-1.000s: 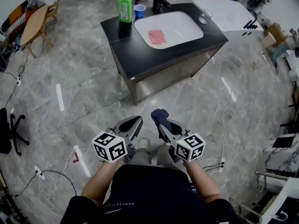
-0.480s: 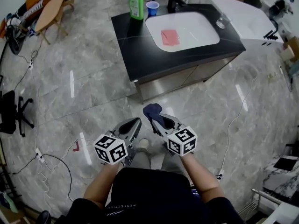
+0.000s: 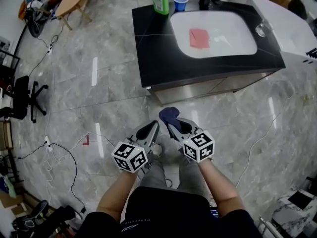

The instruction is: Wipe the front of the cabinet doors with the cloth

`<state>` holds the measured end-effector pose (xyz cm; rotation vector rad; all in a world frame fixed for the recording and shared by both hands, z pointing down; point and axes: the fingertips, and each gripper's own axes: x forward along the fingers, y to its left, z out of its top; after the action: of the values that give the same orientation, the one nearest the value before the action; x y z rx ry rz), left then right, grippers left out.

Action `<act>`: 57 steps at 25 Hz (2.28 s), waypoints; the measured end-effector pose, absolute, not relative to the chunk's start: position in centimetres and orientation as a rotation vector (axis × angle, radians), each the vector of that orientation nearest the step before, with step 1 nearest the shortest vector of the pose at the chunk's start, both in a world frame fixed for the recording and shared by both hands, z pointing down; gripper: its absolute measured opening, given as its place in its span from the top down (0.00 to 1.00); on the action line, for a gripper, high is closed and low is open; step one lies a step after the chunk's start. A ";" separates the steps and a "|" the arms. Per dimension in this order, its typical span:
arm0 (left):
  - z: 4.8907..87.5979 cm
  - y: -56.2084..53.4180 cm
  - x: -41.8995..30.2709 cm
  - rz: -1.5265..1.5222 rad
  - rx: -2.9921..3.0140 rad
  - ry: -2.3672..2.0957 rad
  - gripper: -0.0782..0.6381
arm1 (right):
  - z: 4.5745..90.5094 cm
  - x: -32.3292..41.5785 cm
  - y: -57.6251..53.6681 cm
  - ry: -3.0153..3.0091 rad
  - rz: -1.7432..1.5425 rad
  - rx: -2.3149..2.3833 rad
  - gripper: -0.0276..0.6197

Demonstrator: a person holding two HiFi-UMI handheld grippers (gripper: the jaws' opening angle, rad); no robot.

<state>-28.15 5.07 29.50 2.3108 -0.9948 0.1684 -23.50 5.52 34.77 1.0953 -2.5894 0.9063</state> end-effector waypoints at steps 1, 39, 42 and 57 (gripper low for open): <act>30.0 4.7 -28.2 0.165 2.296 -1.029 0.88 | 35.2 -23.4 5.1 -2.588 0.907 1.077 0.83; 40.0 -2.6 -16.8 0.363 2.325 -1.010 0.88 | 42.8 -9.5 -7.6 -2.524 0.981 1.347 0.83; 39.6 -3.0 -14.2 0.356 2.359 -0.992 0.88 | 43.0 -6.6 -8.0 -2.514 0.987 1.403 0.83; 40.5 -1.5 -6.6 0.358 2.380 -0.931 0.88 | 43.5 5.7 -8.3 -2.434 1.029 1.630 0.83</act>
<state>-6.56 -1.53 40.48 2.3796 -0.9312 0.3577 5.71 -8.26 43.53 1.6300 -2.4339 1.0286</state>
